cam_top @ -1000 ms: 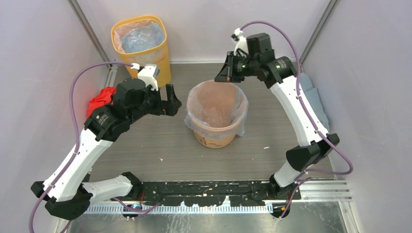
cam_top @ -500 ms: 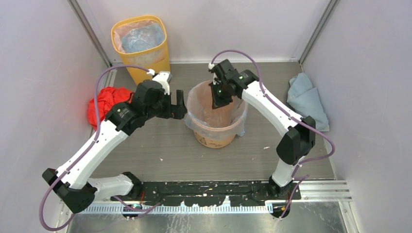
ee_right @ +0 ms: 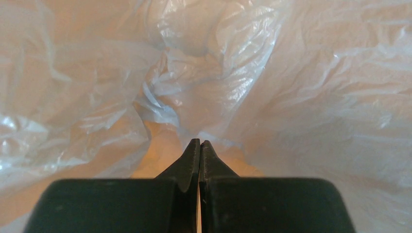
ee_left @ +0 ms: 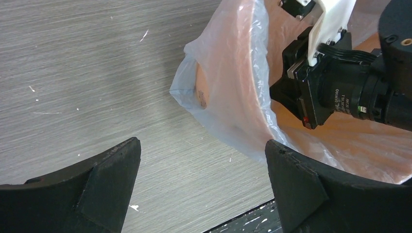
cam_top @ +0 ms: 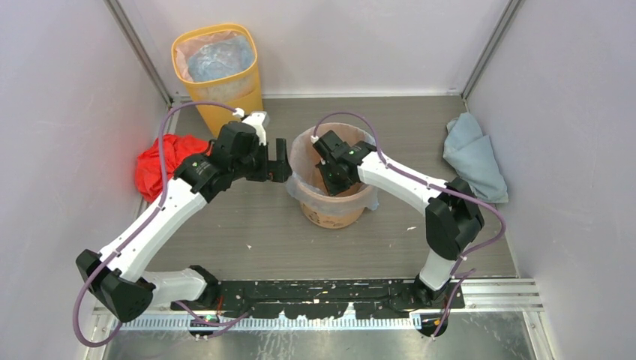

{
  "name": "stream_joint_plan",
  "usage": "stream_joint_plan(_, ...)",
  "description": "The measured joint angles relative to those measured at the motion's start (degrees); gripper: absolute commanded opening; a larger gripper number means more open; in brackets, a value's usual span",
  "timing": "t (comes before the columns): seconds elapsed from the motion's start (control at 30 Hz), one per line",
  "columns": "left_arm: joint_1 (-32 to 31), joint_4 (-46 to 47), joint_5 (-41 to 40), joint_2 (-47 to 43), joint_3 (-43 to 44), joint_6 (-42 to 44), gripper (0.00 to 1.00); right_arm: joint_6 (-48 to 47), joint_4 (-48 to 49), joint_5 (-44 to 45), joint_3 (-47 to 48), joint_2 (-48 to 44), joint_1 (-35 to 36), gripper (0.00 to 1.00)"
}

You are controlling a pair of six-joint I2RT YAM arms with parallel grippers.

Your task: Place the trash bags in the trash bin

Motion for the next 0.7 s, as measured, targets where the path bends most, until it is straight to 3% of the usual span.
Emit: stream_joint_plan(0.7, 1.5, 2.5, 2.5, 1.9, -1.9, -0.4, 1.0, -0.7, 3.8, -2.8, -1.6, 6.6, -0.3, 0.01)
